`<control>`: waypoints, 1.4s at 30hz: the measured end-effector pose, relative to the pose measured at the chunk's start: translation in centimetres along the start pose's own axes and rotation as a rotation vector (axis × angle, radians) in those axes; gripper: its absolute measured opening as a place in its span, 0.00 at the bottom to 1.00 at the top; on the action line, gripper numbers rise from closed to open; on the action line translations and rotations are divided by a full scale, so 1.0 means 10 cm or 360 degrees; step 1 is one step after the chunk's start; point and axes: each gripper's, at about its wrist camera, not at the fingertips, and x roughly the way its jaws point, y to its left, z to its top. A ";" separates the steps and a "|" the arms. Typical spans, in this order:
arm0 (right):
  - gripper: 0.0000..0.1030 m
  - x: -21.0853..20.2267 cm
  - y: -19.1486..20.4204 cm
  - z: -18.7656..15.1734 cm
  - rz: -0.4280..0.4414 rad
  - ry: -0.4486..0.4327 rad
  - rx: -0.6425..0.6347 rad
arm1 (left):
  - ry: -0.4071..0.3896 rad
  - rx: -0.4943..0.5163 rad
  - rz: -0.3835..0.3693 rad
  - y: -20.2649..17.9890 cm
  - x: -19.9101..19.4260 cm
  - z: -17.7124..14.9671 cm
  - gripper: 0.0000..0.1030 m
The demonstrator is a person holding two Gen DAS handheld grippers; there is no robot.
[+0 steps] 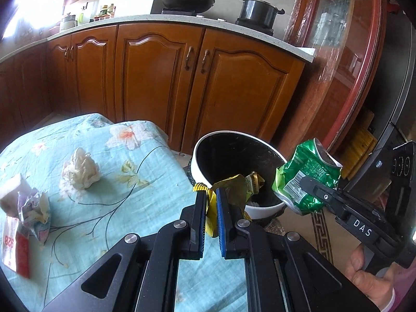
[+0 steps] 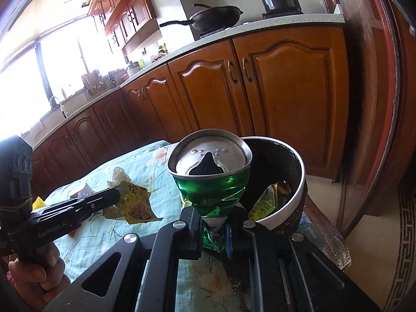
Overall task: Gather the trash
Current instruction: 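Carry the chip bag and can over the bin and open both tools to drop them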
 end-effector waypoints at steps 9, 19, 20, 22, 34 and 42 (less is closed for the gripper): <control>0.11 0.07 -0.09 0.12 -0.0048 -0.0002 -0.0018 | 0.0002 0.0063 -0.0029 -0.16 0.33 0.22 0.07; 0.11 0.20 -0.26 0.25 -0.0102 0.0027 0.0000 | 0.0038 0.0097 -0.0035 -0.28 0.67 0.39 0.07; 0.11 0.22 -0.27 0.26 -0.0106 0.0035 -0.0005 | 0.0045 0.0100 -0.0030 -0.29 0.71 0.40 0.07; 0.11 0.25 -0.31 0.29 -0.0115 0.0053 -0.0009 | 0.0057 0.0100 -0.0024 -0.30 0.78 0.42 0.07; 0.11 0.52 -0.41 0.30 -0.0138 0.0186 -0.0007 | 0.0169 0.0079 -0.0013 -0.32 1.14 0.50 0.07; 0.12 0.65 -0.45 0.32 -0.0162 0.0244 -0.0020 | 0.0220 0.0074 -0.0021 -0.40 1.32 0.57 0.07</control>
